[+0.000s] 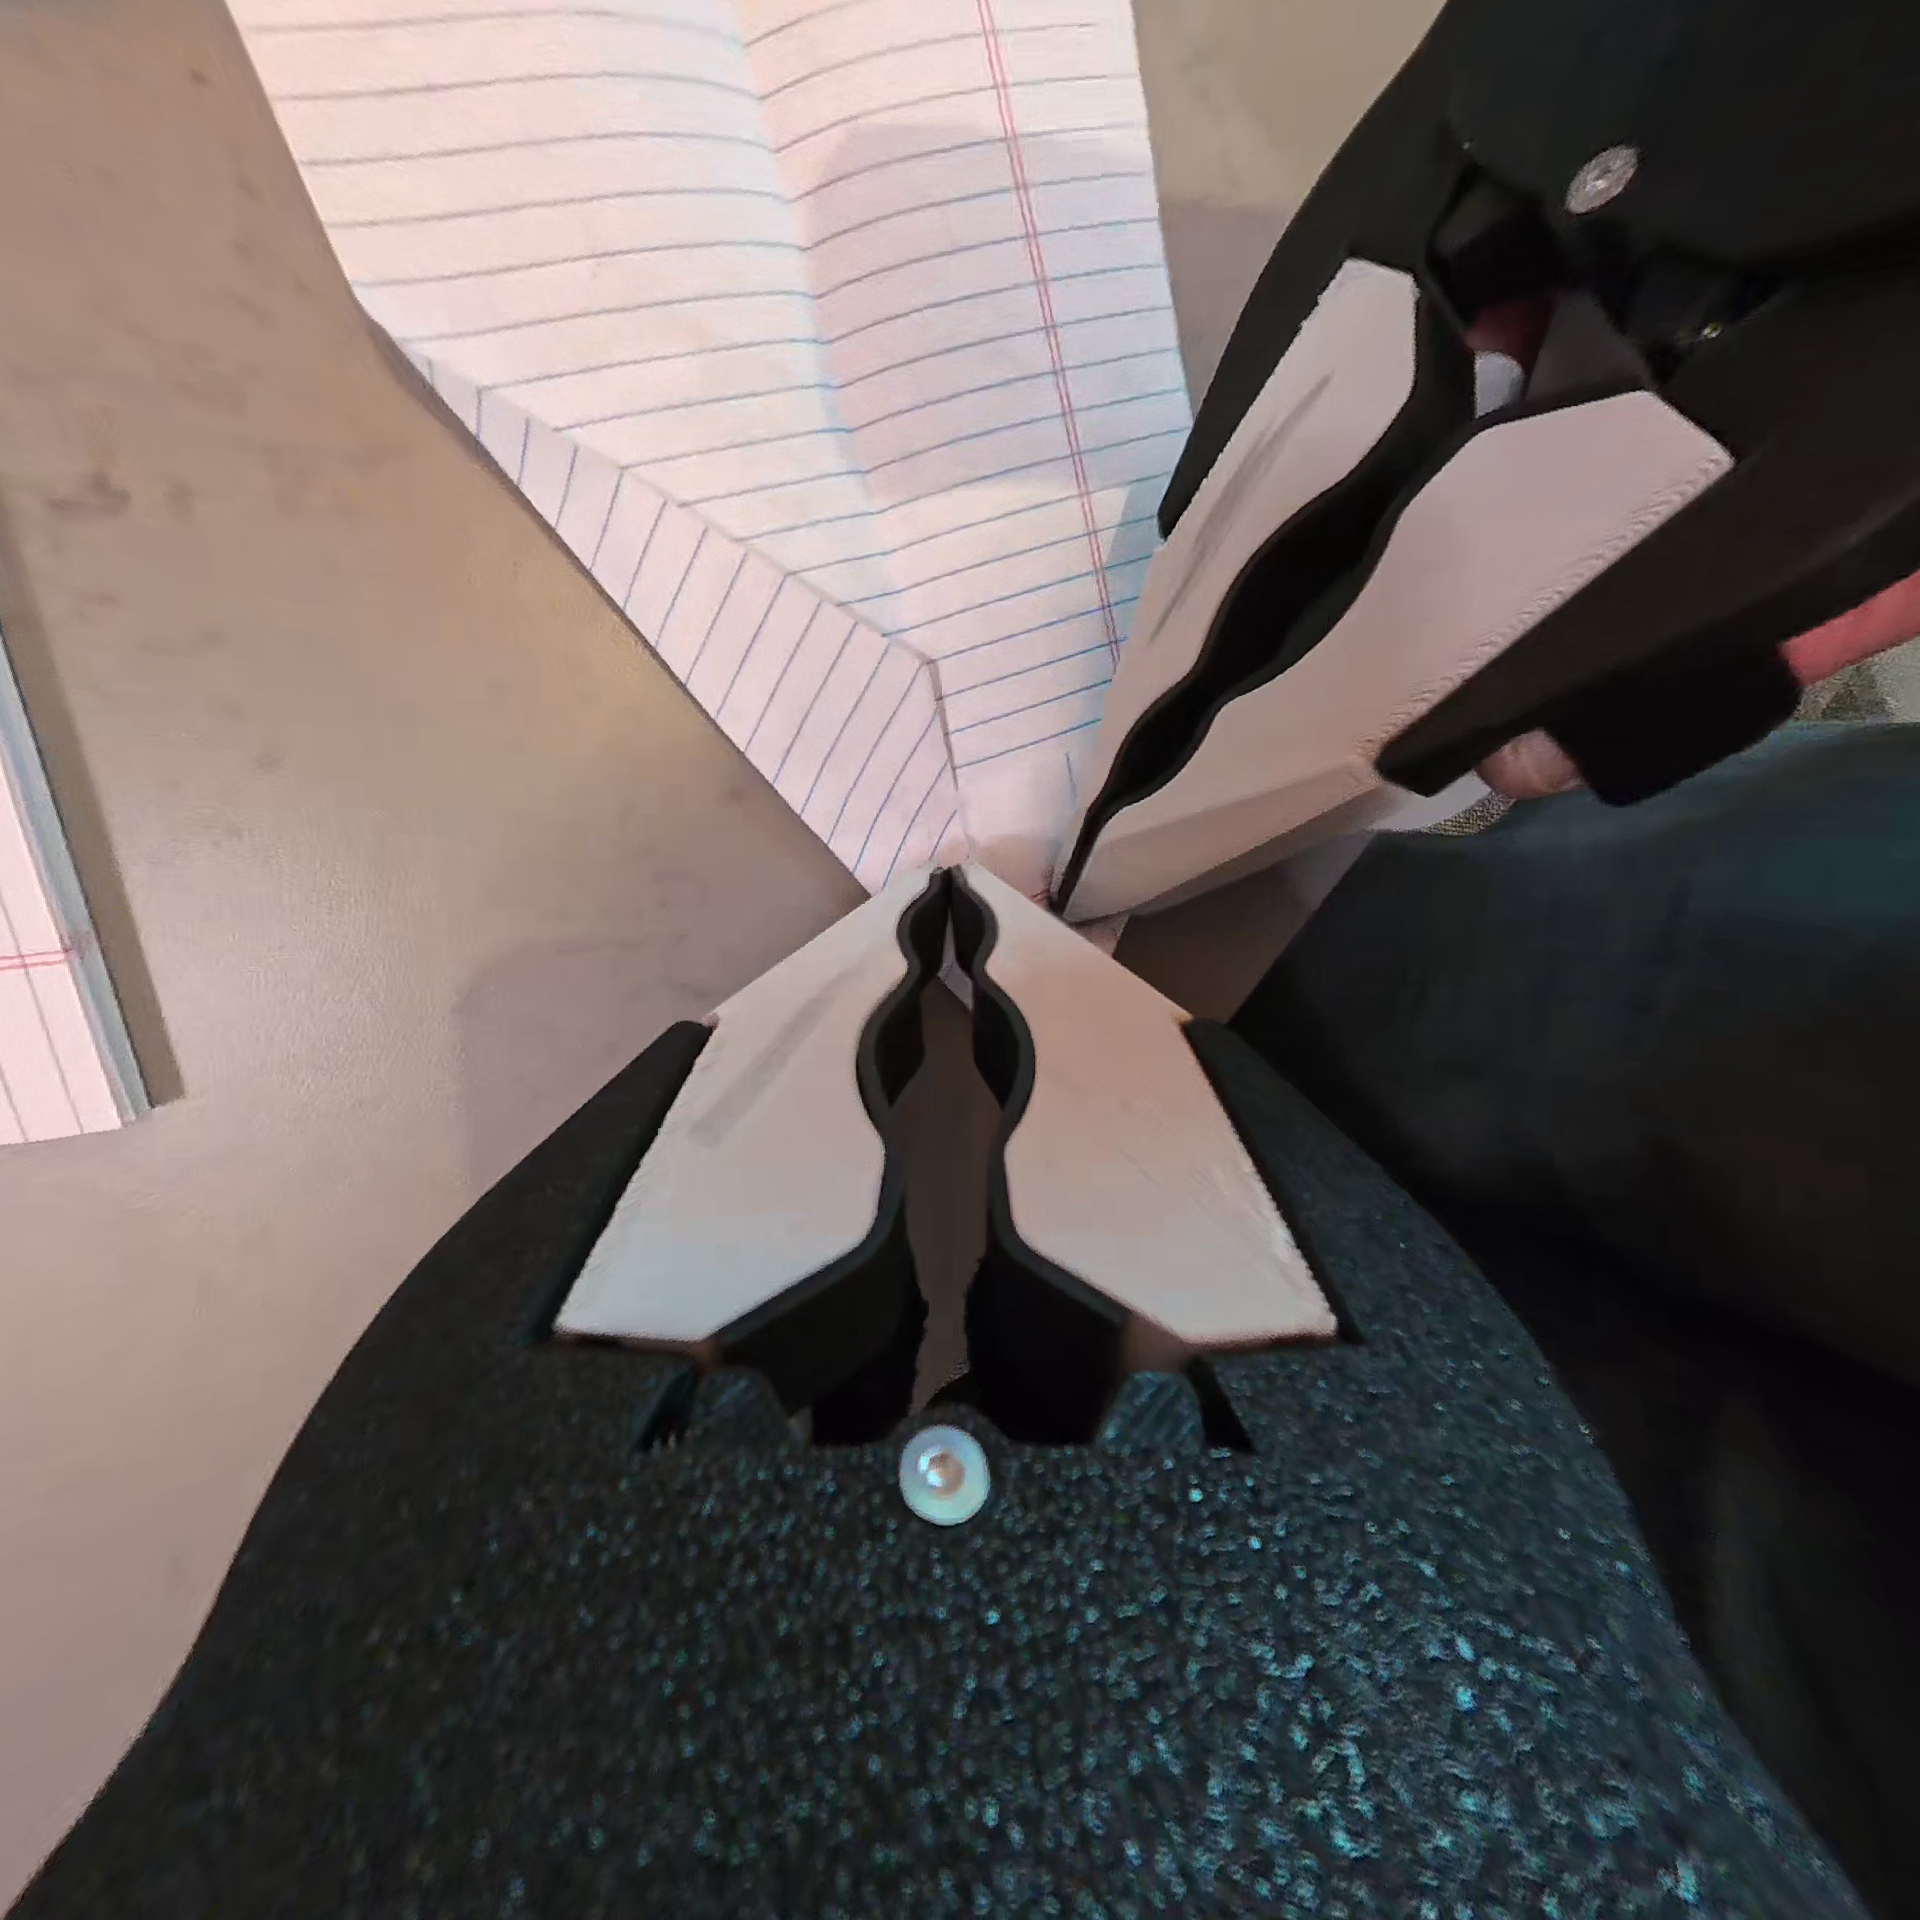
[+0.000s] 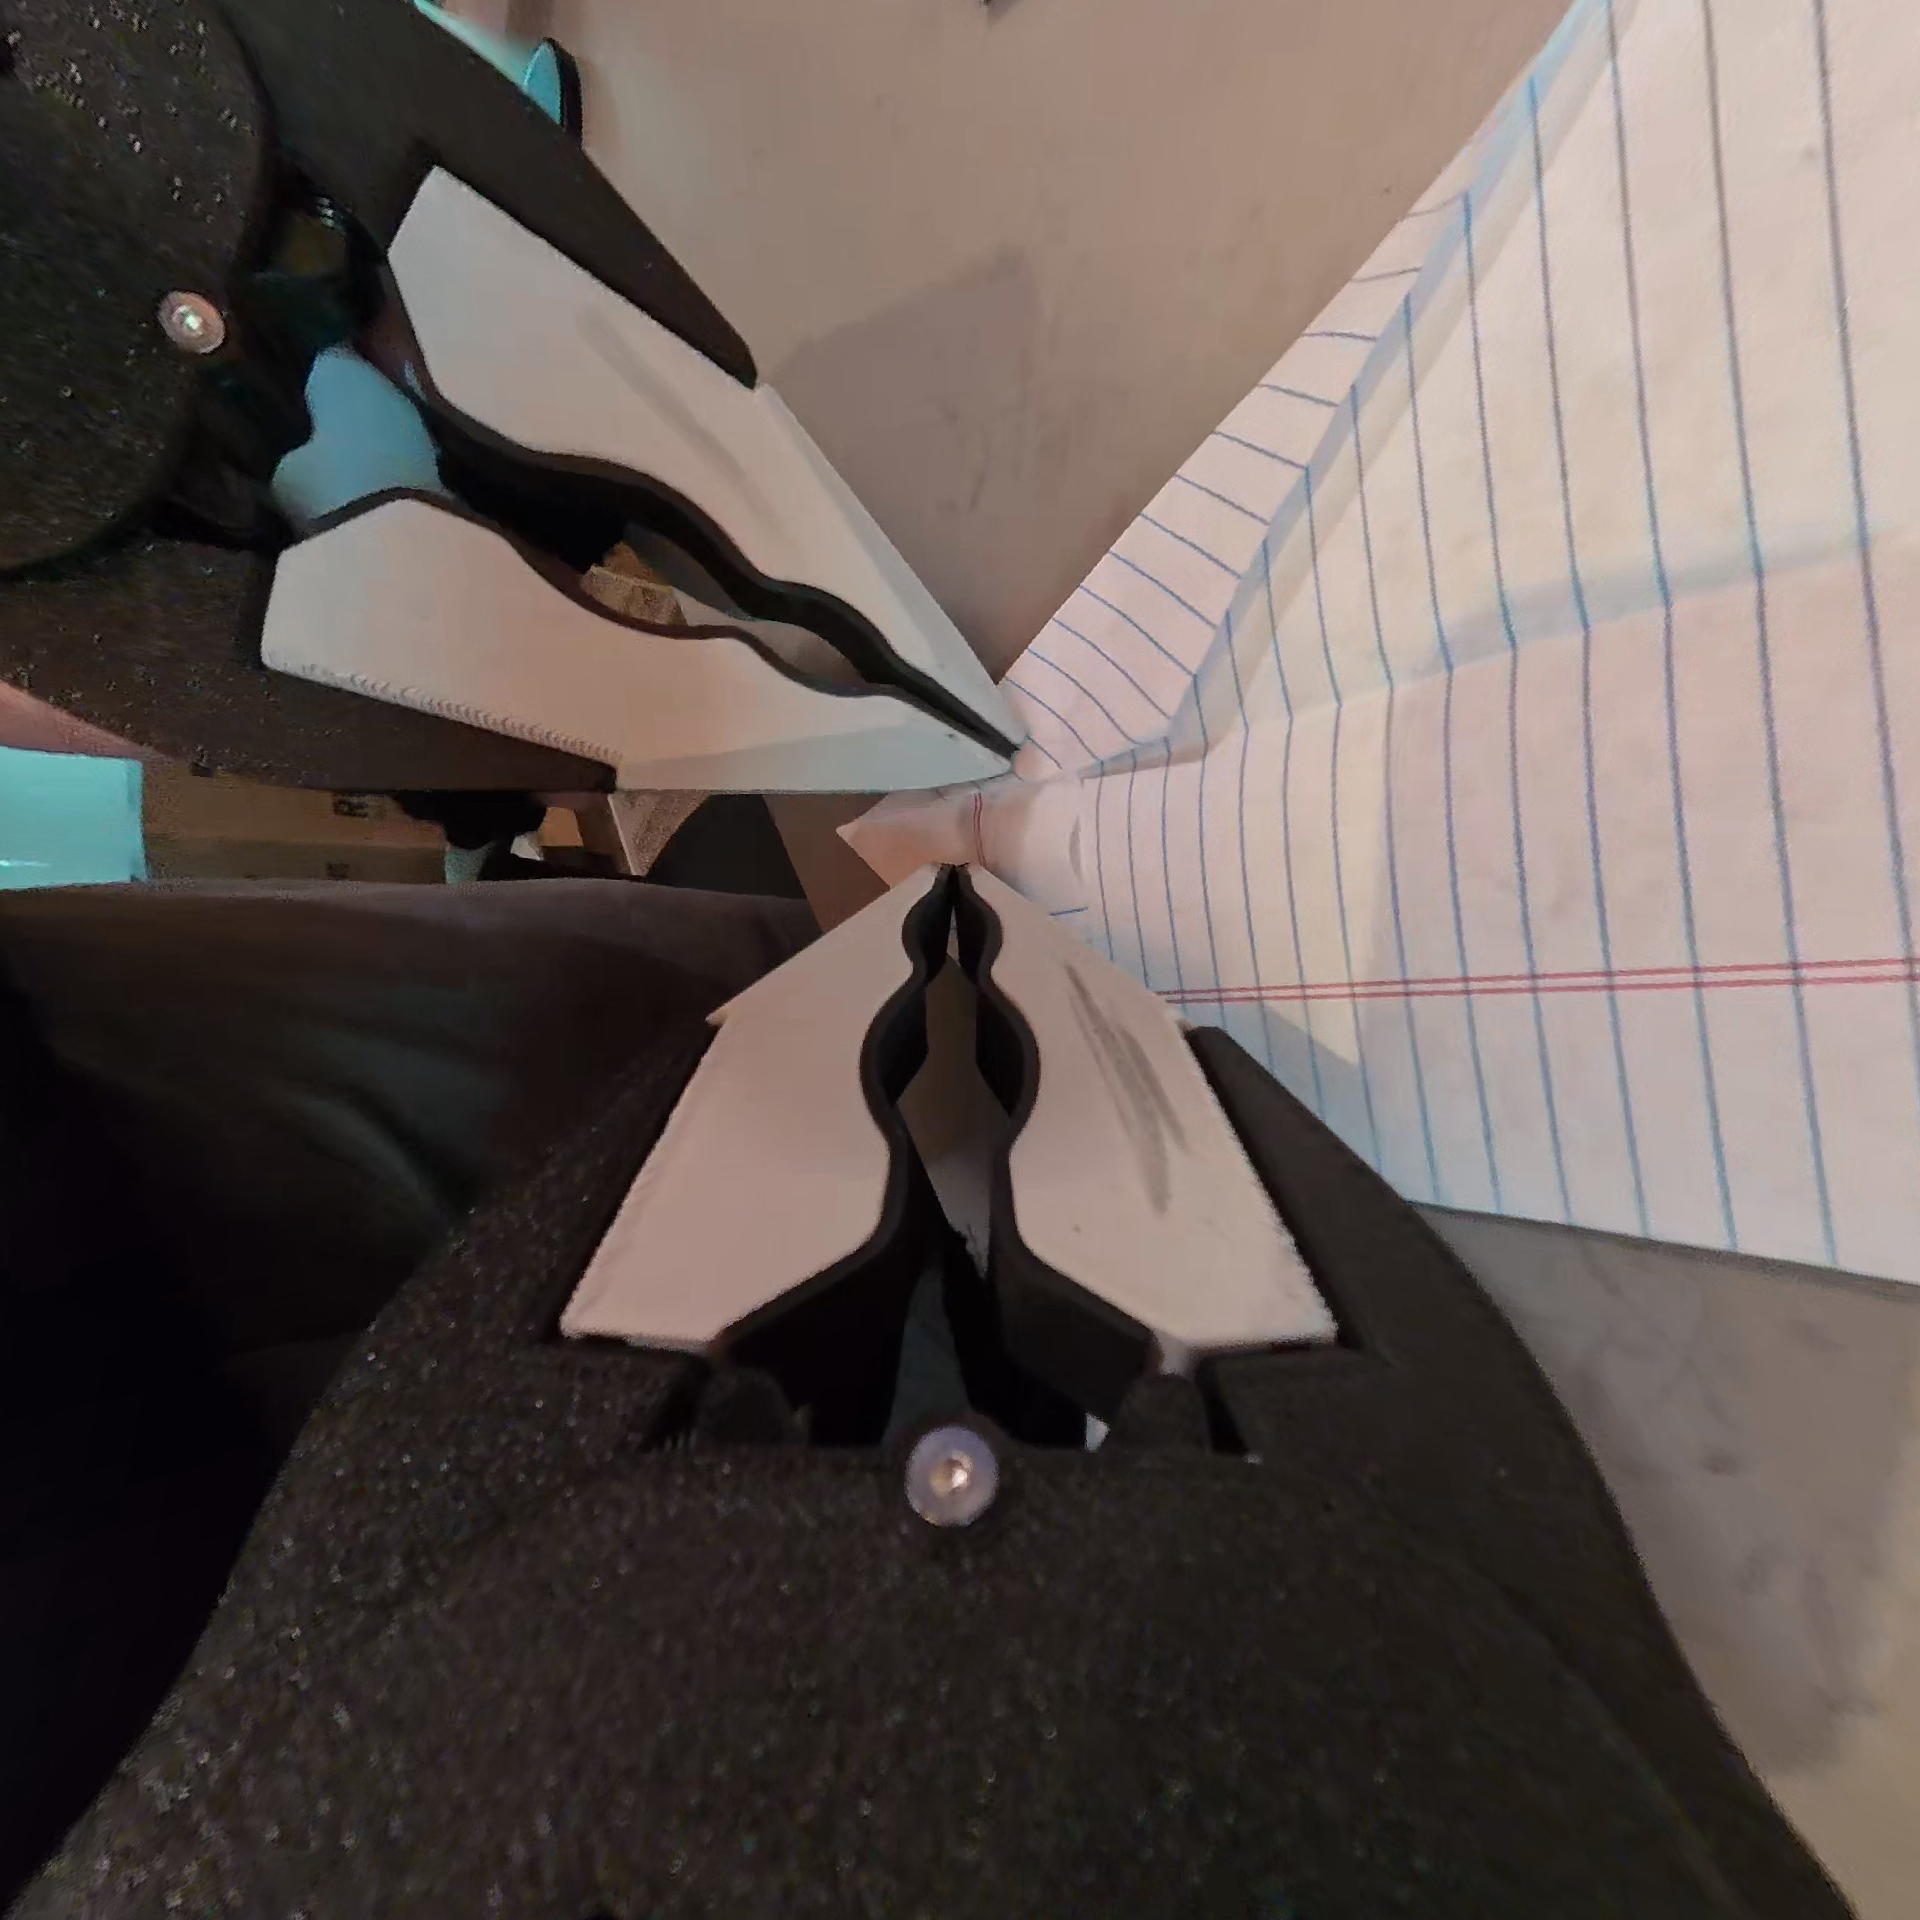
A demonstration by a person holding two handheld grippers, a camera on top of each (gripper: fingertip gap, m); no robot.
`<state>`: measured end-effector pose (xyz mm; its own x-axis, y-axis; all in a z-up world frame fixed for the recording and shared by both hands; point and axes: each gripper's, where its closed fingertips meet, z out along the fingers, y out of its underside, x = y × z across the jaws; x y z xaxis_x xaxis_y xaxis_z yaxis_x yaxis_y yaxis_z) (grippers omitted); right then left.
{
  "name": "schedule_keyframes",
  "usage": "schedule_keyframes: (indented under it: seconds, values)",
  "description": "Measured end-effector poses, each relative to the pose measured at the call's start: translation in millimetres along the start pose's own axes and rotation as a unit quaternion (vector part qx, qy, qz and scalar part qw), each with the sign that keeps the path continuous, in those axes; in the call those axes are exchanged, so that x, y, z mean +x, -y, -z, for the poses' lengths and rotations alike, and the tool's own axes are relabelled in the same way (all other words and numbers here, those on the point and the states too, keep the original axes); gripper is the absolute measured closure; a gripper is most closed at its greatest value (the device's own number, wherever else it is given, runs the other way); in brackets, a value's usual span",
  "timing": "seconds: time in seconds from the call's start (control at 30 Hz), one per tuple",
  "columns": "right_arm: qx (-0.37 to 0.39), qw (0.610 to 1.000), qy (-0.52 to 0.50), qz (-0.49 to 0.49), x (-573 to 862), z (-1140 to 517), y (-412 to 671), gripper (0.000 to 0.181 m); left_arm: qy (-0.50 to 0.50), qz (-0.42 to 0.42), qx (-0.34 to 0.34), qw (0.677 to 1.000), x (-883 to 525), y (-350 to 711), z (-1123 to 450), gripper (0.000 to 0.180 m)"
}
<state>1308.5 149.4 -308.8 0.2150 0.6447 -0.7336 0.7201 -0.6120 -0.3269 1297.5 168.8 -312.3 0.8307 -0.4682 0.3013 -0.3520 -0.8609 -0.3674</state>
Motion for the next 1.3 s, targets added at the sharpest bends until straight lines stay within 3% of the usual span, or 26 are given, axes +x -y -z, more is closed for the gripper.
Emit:
schedule_keyframes:
  seconds: [0.1, 0.23, 0.37, 0.5, 0.6, 0.73, 0.87, 0.93, 1.2, 1.3]
  values:
    - [-0.001, 0.999, -0.004, 0.033, -2, 5, 1, 0.175, 0.000, -0.017, -0.005, 1.000, 0, 0, 0, 0.180]
    - [-0.028, 0.984, -0.056, 0.168, 2, 16, -5, 0.163, -0.015, -0.023, -0.009, 1.000, 3, -2, -1, 0.180]
    - [-0.070, 0.929, -0.113, 0.344, 4, 24, -20, 0.148, -0.029, -0.062, -0.016, 0.998, 14, -4, -3, 0.180]
    - [-0.089, 0.883, -0.150, 0.436, 6, 23, -35, 0.140, -0.035, -0.083, -0.021, 0.996, 21, -4, -6, 0.180]
    - [-0.092, 0.860, -0.181, 0.468, 7, 23, -38, 0.140, -0.037, -0.095, -0.024, 0.995, 21, -4, -6, 0.180]
    - [-0.090, 0.846, -0.193, 0.488, -2, 17, -45, 0.163, -0.038, -0.105, -0.027, 0.993, 23, -3, -7, 0.180]
    - [-0.082, 0.851, -0.205, 0.477, -5, 13, -46, 0.169, -0.036, -0.112, -0.025, 0.993, 25, -3, -8, 0.180]
    - [-0.078, 0.850, -0.210, 0.476, -5, 12, -43, 0.181, -0.039, -0.114, -0.025, 0.992, 27, -5, -8, 0.180]
    - [-0.078, 0.861, -0.189, 0.465, -8, 12, -43, 0.181, -0.032, -0.118, -0.023, 0.992, 26, -8, -6, 0.180]
    - [-0.081, 0.855, -0.198, 0.472, -6, 14, -46, 0.160, -0.035, -0.113, -0.020, 0.993, 26, -10, -6, 0.180]
